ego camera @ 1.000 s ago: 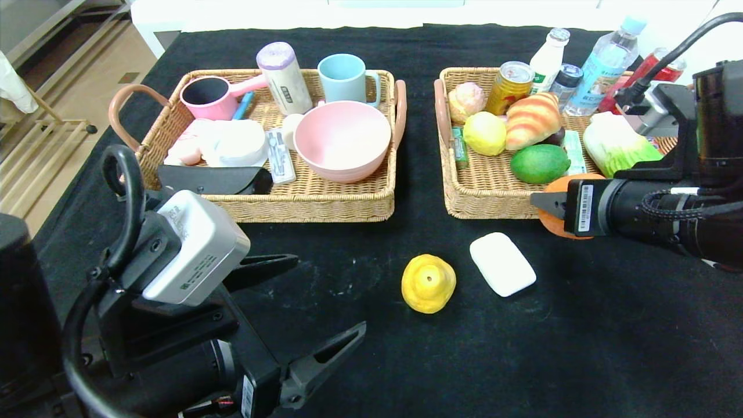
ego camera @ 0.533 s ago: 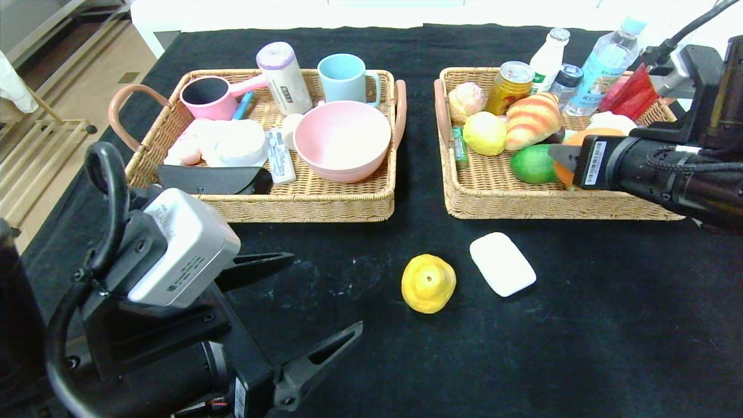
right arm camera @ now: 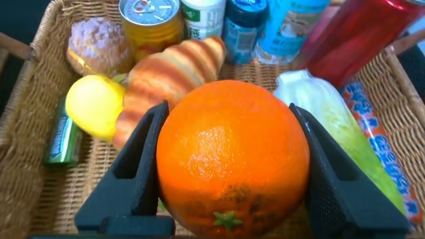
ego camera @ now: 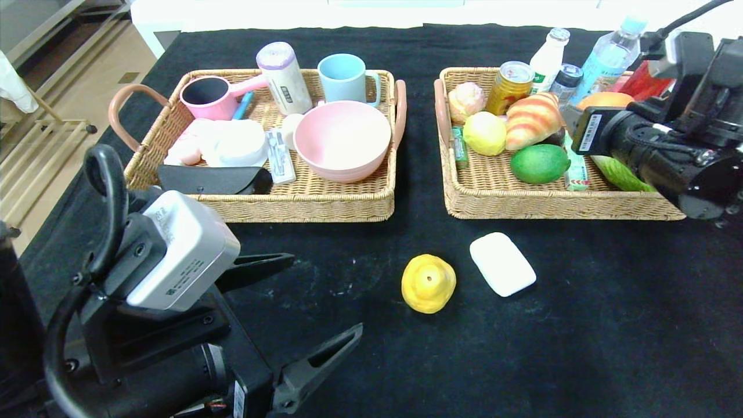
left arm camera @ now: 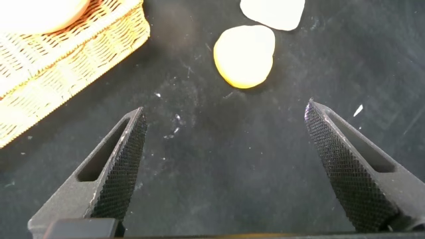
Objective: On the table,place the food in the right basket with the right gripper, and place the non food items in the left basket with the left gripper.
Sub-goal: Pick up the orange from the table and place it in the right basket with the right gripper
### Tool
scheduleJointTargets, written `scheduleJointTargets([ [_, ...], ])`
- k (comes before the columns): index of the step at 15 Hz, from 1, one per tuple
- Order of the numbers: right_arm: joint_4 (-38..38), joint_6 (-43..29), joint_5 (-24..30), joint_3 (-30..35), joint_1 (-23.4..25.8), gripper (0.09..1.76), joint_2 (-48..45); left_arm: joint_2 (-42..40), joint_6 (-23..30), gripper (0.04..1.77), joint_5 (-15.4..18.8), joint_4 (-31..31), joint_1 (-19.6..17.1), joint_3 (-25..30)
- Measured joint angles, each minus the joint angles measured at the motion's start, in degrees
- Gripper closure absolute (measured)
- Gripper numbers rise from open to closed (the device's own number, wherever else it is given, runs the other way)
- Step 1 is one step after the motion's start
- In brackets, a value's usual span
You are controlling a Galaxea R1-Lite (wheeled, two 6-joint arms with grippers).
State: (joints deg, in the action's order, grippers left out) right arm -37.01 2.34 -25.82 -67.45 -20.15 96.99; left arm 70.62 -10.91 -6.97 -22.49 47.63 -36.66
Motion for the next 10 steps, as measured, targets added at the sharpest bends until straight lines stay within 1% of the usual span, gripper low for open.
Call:
scheduleJointTargets([
  [3, -1.24, 0.57, -0.52, -0.35, 1.44, 0.64, 2.44, -0.15, -0.02, 0.09, 0.00, -0.05, 0.00, 0.00],
  [7, -1.38, 0.60, -0.50, -0.49, 2.38, 0.64, 3.47, -0.22, -0.02, 0.09, 0.01, -0.02, 0.00, 0.06],
  [8, -1.38, 0.60, -0.48, -0.51, 2.43, 0.56, 3.50, -0.22, -0.02, 0.09, 0.01, -0.02, 0.00, 0.06],
  [10, -1.30, 0.68, -0.52, -0.62, 2.62, 0.46, 3.50, -0.22, -0.05, 0.09, 0.00, -0.05, 0.00, 0.09],
])
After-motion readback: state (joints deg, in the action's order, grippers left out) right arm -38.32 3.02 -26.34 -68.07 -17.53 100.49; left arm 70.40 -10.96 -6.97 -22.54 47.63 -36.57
